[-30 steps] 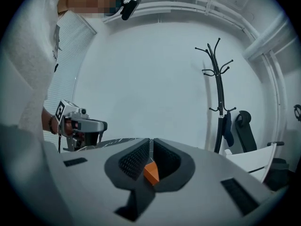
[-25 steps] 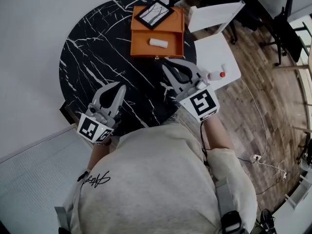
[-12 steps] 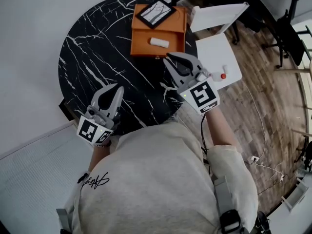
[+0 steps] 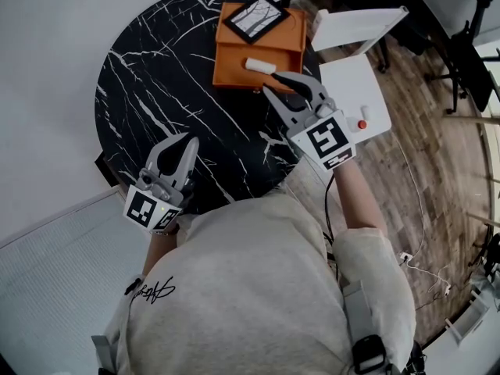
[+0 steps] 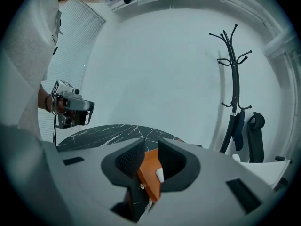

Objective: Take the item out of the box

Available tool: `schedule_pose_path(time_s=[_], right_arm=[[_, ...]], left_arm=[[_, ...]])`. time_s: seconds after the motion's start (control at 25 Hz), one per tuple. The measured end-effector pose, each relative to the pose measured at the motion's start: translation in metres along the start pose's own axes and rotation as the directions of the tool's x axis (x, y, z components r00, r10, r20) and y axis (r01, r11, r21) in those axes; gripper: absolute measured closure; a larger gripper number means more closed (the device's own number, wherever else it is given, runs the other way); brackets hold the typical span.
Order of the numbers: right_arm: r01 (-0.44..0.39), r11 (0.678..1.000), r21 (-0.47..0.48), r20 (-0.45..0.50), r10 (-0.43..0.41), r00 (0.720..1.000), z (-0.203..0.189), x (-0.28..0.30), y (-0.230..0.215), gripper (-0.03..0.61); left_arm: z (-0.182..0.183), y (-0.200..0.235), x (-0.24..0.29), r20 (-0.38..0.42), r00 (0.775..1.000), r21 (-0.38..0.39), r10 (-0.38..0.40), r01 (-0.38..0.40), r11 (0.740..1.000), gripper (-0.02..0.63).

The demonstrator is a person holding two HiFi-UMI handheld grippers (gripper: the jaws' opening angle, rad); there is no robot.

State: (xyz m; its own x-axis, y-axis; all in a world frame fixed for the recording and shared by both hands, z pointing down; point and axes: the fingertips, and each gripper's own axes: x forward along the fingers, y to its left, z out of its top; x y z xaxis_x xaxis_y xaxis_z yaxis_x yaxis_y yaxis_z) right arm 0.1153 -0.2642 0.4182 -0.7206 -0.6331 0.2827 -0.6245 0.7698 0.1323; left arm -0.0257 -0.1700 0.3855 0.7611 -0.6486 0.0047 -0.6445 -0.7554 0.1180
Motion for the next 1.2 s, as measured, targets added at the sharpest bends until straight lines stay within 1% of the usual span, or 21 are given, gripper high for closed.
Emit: schedule_pose_path(time_s=[0.28,0.56,1.2], right_arm=[[-0.020,0.999,-0.045,-0.022,0.019,1.000,-0.014,0.013,-0.008,0.492],[-0.034,0.998,-0.060,-0.060,0.030,0.998,-0.026,0.024,-0.016,0.479],[-0.070,0.989,-0.127,-0.159,0.050,0.986,-0.054,0.054,-0.023,0.476]], left_arm=[[0.001,0.005,-0.002,0.005,1.000,0.000,0.031,-0.031,1.000,0.614],[0.001,0.009,-0.006,0.007,0.998,0.001,0.055,-0.055,0.998,0.614],[-0.001,0.016,-0.017,-0.002,0.994,0.004,0.107,-0.107,0.994,0.614]])
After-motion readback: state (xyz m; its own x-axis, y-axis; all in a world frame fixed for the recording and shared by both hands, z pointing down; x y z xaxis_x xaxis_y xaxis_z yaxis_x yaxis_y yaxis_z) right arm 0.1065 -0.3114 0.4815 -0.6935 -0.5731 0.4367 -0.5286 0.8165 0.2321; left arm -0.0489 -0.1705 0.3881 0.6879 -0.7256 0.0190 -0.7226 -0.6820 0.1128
